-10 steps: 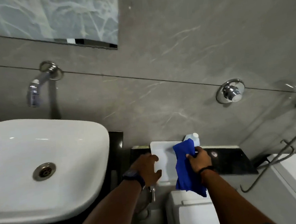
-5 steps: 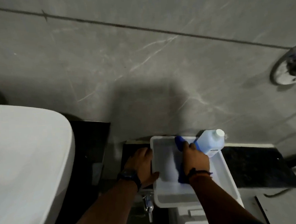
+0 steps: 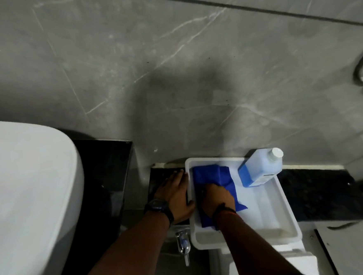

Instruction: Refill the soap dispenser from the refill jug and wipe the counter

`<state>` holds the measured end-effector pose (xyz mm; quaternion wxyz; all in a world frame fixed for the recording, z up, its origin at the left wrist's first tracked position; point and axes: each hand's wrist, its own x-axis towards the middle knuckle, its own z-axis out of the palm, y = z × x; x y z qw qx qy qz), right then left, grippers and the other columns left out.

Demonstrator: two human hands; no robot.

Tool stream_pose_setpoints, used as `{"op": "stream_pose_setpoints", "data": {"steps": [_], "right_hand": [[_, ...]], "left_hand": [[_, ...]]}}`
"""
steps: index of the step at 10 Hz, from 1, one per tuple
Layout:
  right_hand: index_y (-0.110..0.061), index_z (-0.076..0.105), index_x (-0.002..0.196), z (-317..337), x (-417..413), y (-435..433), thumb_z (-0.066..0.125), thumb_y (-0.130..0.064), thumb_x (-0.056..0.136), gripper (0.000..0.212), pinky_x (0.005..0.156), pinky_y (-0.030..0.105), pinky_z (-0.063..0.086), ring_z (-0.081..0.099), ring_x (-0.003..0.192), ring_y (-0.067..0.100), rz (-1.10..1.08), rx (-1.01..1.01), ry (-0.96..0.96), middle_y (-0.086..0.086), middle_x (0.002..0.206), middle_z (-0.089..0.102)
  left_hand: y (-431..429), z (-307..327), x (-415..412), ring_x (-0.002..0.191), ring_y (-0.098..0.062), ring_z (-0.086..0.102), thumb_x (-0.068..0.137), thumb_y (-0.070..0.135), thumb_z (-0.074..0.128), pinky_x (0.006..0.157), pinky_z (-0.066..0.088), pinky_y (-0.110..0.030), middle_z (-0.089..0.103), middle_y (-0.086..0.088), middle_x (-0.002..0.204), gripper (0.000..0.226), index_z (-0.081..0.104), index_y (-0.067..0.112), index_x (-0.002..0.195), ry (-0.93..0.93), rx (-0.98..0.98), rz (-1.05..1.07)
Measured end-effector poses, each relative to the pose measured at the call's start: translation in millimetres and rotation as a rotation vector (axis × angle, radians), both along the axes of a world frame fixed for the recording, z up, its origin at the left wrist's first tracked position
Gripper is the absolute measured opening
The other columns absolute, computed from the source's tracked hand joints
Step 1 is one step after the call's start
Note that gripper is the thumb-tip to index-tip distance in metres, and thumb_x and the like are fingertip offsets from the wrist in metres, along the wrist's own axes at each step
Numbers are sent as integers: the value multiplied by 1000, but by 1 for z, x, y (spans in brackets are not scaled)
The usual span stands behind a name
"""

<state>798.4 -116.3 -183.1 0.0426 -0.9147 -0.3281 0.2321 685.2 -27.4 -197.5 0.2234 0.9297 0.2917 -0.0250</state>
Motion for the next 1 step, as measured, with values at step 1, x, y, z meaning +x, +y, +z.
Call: {"op": "stream_pose_setpoints", "data": {"steps": [1], "right_hand": [[-23, 56, 124, 22, 5, -13, 48, -24, 94, 31, 85, 34, 50, 65, 99, 27, -103, 214, -56, 7, 111, 69]], "left_hand": [[-2, 19, -7, 142, -25, 15, 79, 50, 55, 116, 20, -40, 15, -3, 156, 86, 12, 19, 148, -38, 31, 10]]}}
